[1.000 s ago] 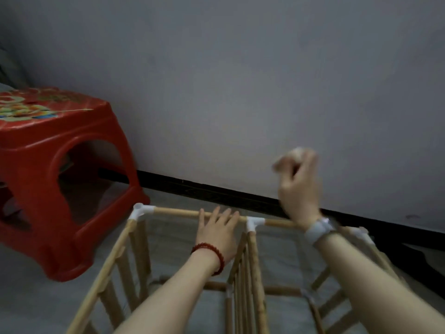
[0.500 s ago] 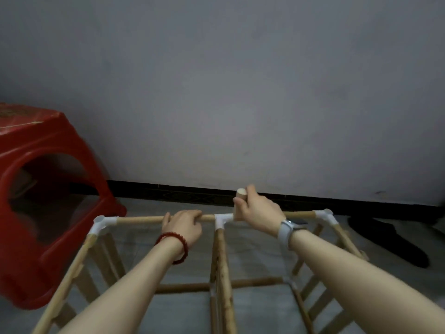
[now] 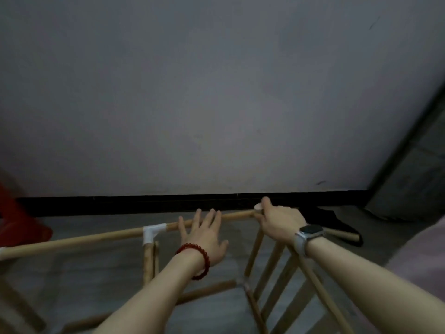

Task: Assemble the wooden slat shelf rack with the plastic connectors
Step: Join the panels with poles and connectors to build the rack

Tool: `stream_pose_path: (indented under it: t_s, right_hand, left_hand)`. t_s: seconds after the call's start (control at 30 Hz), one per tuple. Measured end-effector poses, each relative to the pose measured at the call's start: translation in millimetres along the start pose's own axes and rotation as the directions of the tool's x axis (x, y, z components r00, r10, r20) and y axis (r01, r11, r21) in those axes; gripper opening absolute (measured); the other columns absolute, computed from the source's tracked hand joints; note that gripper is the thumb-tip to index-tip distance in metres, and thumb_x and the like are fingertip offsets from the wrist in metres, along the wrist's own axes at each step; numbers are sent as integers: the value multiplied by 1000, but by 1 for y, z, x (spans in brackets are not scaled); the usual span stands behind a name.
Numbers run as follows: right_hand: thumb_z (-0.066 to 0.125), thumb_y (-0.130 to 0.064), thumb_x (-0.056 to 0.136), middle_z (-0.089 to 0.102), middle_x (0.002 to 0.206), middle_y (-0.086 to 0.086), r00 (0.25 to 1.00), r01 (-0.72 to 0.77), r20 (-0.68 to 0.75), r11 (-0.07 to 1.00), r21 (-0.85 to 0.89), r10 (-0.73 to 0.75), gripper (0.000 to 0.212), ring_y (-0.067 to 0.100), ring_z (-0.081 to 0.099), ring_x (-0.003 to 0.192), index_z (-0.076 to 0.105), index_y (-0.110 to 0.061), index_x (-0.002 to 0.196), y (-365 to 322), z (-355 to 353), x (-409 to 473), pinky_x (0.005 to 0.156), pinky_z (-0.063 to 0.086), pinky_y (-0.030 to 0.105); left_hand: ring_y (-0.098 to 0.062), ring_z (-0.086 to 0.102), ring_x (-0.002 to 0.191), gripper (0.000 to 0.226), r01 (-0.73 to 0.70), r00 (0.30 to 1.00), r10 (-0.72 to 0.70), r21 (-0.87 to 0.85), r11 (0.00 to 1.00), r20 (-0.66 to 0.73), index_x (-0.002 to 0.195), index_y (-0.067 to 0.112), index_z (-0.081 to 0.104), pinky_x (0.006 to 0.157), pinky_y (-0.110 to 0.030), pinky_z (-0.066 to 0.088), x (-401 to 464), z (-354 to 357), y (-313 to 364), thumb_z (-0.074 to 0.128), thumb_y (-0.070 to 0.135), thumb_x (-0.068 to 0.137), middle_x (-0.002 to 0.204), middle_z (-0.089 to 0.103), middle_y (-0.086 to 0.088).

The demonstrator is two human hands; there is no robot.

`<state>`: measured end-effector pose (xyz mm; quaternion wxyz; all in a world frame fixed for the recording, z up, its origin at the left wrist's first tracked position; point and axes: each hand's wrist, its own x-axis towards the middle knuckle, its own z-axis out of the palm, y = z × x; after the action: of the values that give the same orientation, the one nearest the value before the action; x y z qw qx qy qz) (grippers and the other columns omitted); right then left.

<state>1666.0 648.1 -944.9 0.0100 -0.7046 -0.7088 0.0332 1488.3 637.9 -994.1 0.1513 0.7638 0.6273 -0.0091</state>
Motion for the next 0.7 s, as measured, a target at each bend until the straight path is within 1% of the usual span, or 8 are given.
stream_pose_path:
  t_s: [0.03,0.13,0.2,0.33,0.47,0.53,0.6,0.7]
  right_hand:
    - [33,-41,98,64,101,9,999,37,39,998,-52,-35,26,34,61,93,36,-16,108,-3,2,0,66,36,35]
    - [33,-39,99,65,100,17,930,-9,-366,999,40,23,30,41,61,93,36,-12,113,-6,-37,17,66,33,38]
    - [33,-37,99,65,95,19,858,9,-507,983,184,87,32,42,61,88,37,-10,116,2,-46,21,65,35,39]
    - [31,-39,99,66,101,15,981,-136,-126,984,117,150,23,36,62,90,31,-16,99,28,1,6,65,37,36]
    - [35,-35,99,64,106,20,870,-67,-398,871,487,289,24,41,59,96,36,-12,105,44,-30,18,72,38,39]
    - [34,-34,99,65,100,17,847,-52,-427,849,526,317,25,41,61,91,37,-11,108,37,-20,14,73,44,40]
    - [33,-36,99,62,90,13,962,-132,-163,899,418,217,23,38,61,86,34,-14,104,33,9,7,71,47,40]
    - [35,-39,99,60,86,11,976,-177,-9,816,551,219,28,28,60,75,36,-11,106,47,17,3,63,48,37]
  left_hand:
    - [-20,-16,144,69,-3,1000,3,-3,1000,2,150,25,-7,109,-56,-15,0,1,0,32,47,97,157,-12,8]
    - [-19,-16,144,70,-13,1000,14,-29,999,8,150,26,-7,110,-55,-15,3,-1,0,34,46,97,157,-11,9]
    - [-19,-16,144,71,-14,1000,15,-30,999,7,150,26,-7,110,-55,-15,3,1,0,36,46,96,157,-11,9]
    - [-18,-15,144,71,-20,999,21,-46,999,27,150,27,-6,111,-54,-14,2,-1,-2,37,44,96,157,-10,9]
    - [-19,-15,144,74,-7,1000,7,-27,1000,-9,150,28,-6,110,-56,-14,4,2,-1,41,44,95,158,-9,9]
    - [-20,-14,144,76,0,1000,0,-31,1000,-9,150,28,-6,110,-56,-14,5,1,0,43,43,94,158,-8,8]
    - [-19,-12,144,76,8,1000,-7,-50,999,10,150,29,-5,110,-55,-14,6,-1,0,44,43,93,158,-7,9]
    - [-19,-8,145,76,3,1000,-2,-51,999,17,150,29,-4,111,-55,-13,5,-2,-1,45,42,93,157,-4,9]
